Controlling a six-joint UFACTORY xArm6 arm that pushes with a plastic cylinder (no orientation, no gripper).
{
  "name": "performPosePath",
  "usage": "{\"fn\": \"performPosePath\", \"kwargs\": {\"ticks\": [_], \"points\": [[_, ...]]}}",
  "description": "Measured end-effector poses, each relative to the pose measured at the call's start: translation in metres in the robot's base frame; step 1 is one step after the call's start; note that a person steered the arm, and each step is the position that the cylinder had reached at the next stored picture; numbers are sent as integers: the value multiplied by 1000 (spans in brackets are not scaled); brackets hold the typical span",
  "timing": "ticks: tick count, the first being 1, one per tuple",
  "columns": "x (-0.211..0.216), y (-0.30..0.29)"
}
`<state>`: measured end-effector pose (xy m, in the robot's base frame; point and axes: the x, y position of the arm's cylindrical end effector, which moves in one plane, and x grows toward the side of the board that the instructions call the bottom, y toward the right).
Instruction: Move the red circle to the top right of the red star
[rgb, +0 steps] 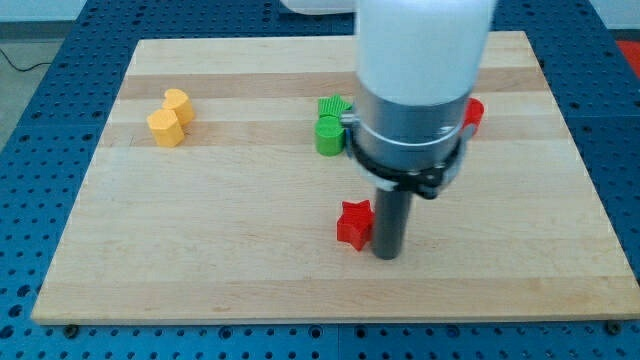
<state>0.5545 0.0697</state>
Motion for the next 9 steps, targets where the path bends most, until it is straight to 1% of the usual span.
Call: {"fn": "performPosePath", "kwargs": {"ticks": [1,2,3,4,5,6,8,9], "points": [[-32,53],[-87,107],[-132,152],[-158,172],[-188,162],[-198,141],[-163,109],[-188,111]]}}
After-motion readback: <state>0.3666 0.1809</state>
